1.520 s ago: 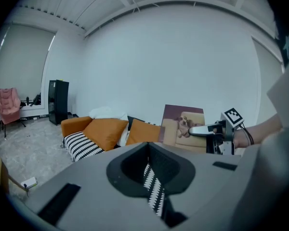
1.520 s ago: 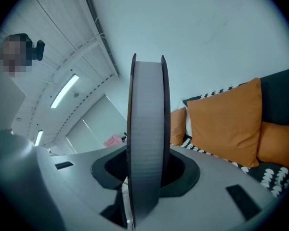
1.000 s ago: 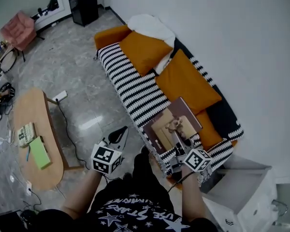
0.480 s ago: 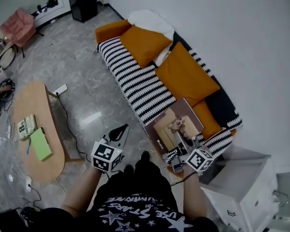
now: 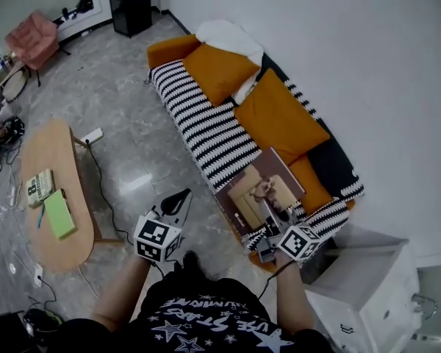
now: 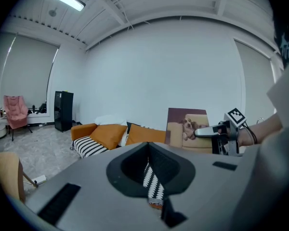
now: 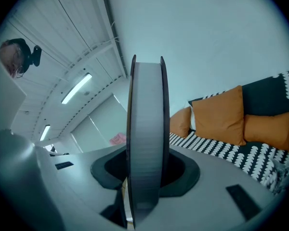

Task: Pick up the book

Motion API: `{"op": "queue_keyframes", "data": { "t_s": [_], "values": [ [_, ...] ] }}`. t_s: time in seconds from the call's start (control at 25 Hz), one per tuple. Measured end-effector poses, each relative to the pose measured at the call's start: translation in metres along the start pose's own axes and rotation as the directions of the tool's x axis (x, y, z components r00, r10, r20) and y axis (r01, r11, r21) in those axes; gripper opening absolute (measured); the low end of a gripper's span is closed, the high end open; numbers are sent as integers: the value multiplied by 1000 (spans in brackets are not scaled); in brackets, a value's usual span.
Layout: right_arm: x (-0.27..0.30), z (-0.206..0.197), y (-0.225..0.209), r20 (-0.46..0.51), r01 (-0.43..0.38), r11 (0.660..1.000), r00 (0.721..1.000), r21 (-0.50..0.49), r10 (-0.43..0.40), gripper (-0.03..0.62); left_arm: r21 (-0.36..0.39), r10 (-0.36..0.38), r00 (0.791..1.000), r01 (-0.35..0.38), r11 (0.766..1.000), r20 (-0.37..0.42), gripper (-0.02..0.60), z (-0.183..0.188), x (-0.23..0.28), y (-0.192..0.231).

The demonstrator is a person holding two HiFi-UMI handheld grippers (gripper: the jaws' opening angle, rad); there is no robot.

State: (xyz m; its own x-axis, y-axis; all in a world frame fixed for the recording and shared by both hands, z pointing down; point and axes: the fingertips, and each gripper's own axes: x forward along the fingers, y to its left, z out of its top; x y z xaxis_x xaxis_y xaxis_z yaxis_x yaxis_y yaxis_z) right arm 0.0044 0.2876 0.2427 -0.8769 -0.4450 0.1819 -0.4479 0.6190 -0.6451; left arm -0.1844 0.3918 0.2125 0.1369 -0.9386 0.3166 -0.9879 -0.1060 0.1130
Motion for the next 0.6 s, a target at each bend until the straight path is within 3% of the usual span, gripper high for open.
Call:
{"op": "queue_keyframes", "data": {
  "t_s": [0.32, 0.6],
  "values": [
    [-47, -16, 0, -23, -37, 999, 999, 17, 37, 152, -26, 35, 999, -35, 999, -18, 6, -22, -19, -45],
    [-106, -24, 12, 3, -75, 997, 997, 15, 75, 152, 14, 15, 1000, -15, 1000, 1, 7, -23, -43, -110]
  ]
}}
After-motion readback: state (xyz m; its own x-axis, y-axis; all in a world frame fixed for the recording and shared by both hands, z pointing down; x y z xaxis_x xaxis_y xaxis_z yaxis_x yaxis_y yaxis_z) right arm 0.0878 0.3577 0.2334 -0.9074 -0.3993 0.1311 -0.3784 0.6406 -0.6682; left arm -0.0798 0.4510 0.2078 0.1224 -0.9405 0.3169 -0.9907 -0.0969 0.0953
